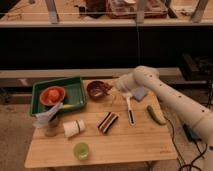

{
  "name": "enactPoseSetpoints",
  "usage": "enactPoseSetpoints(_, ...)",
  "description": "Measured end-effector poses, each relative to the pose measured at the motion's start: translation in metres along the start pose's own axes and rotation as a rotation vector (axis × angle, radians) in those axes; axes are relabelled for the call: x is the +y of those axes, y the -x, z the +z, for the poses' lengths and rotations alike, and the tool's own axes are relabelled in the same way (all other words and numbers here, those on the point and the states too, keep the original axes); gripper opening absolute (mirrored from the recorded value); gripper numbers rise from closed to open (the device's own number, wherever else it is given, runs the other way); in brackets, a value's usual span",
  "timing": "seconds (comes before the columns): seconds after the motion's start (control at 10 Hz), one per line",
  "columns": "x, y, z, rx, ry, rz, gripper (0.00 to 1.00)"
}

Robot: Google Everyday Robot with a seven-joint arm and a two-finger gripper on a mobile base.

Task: Place grapes in purple bowl

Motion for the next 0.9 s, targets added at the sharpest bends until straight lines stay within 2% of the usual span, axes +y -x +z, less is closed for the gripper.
enactPoseSetpoints(0.2, -0.008, 0.032, 0.040, -0.003, 0.053, -0.014, 0.24)
enactPoseSetpoints(0.3, -0.012, 0.040, 0.059, 0.003, 0.082, -0.021, 0.33)
enactPoseSetpoints(0.5, -0.022, 0.046, 0.081, 0.018, 0.090, -0.031, 0.53)
enactPoseSetpoints(0.8, -0.035, 0.036, 0.076, 0.027, 0.051, -0.013, 0.79)
enactPoseSetpoints(0.9, -0.041, 0.028, 0.068, 0.026, 0.034, -0.001, 0.80)
